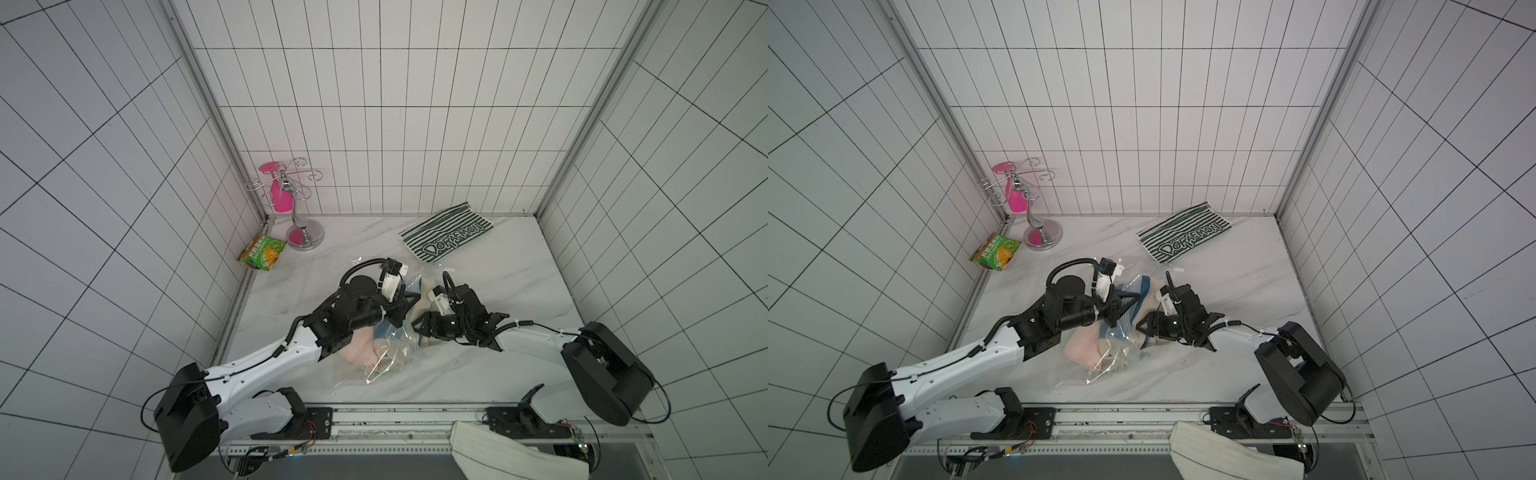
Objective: Place the folded towel into the vacuum bag
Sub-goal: Place the towel in the vacuum bag.
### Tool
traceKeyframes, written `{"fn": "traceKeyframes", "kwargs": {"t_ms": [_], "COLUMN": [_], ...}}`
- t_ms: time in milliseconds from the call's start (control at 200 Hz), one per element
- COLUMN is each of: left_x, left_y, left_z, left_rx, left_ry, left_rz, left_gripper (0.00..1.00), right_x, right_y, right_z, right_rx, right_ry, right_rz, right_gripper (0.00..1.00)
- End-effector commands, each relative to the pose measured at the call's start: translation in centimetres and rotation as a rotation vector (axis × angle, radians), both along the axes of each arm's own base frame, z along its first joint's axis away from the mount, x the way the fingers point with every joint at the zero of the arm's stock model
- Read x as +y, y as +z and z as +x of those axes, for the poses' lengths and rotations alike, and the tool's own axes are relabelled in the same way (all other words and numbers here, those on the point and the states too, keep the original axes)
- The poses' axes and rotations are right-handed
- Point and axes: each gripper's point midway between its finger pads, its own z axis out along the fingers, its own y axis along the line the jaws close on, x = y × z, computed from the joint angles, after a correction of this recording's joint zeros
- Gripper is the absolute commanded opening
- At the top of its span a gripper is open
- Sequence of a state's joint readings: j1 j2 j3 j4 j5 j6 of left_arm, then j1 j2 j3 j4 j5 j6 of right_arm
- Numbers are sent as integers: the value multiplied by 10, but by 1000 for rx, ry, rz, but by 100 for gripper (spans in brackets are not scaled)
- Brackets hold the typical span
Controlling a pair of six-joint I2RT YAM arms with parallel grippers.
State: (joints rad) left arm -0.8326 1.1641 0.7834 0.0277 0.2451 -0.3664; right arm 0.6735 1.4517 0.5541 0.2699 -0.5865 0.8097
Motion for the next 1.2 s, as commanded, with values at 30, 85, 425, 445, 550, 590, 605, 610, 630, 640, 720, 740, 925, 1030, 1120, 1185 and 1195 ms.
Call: {"fn": "traceKeyframes", "kwargs": {"t_ms": [30, 85, 425, 445, 550, 590, 605, 610, 630, 640, 720, 740, 925, 1030, 1120, 1185, 1195], "left_x": [-10, -13, -3, -2, 1, 0, -1, -1, -2, -2, -2, -2, 3, 8, 10, 10, 10], "left_y": [20, 20, 36, 38, 46, 46, 46, 46, 45, 45, 41, 41, 41, 36, 33, 33, 33], "left_z": [1, 0, 1, 0, -4, -6, -7, -7, -7, -7, -6, -6, -6, -4, -2, -2, -2], "left_rx": [-51, -53, -65, -82, -111, -111, -111, -112, -112, -111, -106, -106, -113, -122, -123, -123, -123], "left_ry": [-25, -31, 36, 35, 24, 10, 4, 2, -3, -4, 2, 5, 22, 45, 61, 60, 60], "left_rz": [-31, -34, -74, -81, -108, -109, -107, -107, -106, -105, -97, -96, -92, -78, -72, -73, -72], "left_gripper": [0, 0, 0, 0, 0, 0, 0, 0, 0, 0, 0, 0, 0, 0, 0, 0, 0], "right_x": [35, 41, 80, 79, 76, 80, 81, 82, 84, 84, 82, 80, 47, 28, 13, -1, -3], "right_y": [27, 25, 162, 167, 180, 169, 159, 155, 140, 133, 75, 59, -37, -42, -20, -1, 1], "right_z": [-35, -42, -22, -21, -21, -23, -22, -22, -22, -22, -26, -27, -73, -91, -86, -78, -76], "right_rx": [41, 50, 35, 35, 52, 72, 93, 101, 127, 137, 221, 250, 466, 493, 430, 364, 357], "right_ry": [127, 152, 151, 147, 136, 136, 128, 125, 116, 112, 83, 78, 62, 66, 59, 44, 38], "right_rz": [178, 174, 630, 650, 711, 673, 638, 622, 574, 554, 414, 376, 117, 54, 24, -29, -37], "right_gripper": [58, 53, 10, 10, 10, 10, 11, 11, 11, 11, 14, 14, 30, 56, 74, 78, 78]}}
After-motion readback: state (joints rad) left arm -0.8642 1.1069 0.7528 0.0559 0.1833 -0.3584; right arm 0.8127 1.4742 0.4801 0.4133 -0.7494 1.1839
